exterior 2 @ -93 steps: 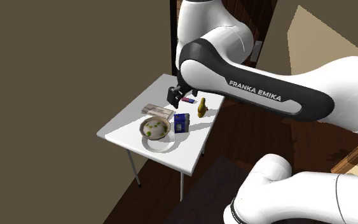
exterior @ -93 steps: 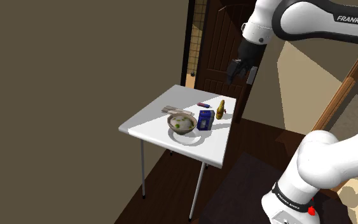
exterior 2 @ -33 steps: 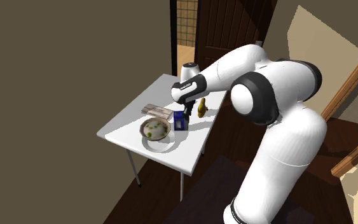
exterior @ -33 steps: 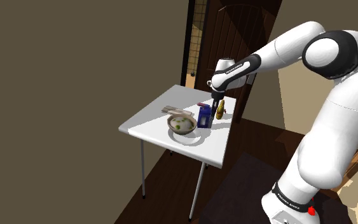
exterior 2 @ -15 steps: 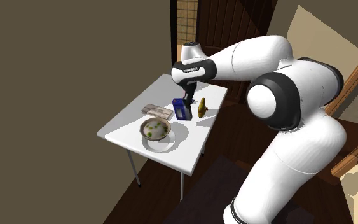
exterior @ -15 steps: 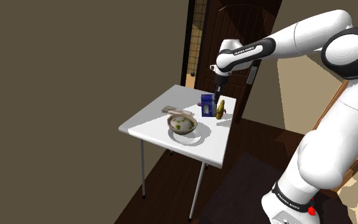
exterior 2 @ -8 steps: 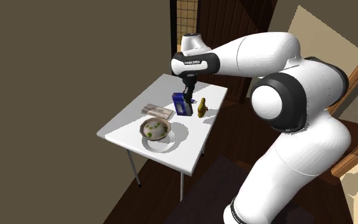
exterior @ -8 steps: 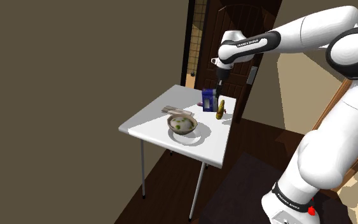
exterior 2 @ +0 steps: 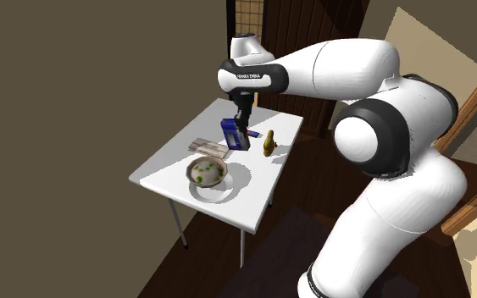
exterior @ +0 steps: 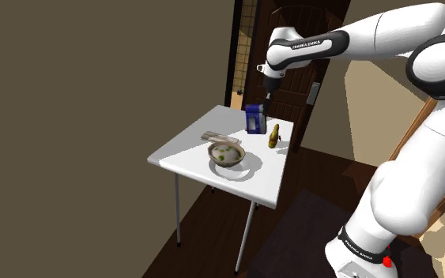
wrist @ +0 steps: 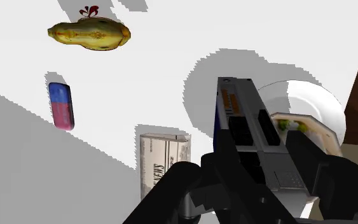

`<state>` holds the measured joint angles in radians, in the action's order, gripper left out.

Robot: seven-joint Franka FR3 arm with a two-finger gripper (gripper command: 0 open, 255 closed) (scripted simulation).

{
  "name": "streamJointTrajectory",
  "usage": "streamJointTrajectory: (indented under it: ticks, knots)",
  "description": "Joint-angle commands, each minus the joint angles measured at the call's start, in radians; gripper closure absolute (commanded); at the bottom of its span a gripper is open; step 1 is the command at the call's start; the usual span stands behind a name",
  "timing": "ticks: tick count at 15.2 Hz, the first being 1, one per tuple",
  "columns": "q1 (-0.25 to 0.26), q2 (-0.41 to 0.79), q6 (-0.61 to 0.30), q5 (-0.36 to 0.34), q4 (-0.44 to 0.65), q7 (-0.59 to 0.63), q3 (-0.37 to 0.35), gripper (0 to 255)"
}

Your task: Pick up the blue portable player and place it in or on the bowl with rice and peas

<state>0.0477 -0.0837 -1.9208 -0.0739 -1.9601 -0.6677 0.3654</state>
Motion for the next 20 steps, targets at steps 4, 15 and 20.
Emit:
streamJointTrajectory:
  ticks: [4, 15, 20]
  knots:
    - [0.051, 0.050, 0.058, 0.018, 0.100, 0.099, -0.057, 255]
    - [0.101, 0.134, 0.046, 0.038, 0.165, 0.196, -0.108, 255]
    - [0.101, 0.142, -0.019, 0.040, 0.107, 0.198, -0.108, 255]
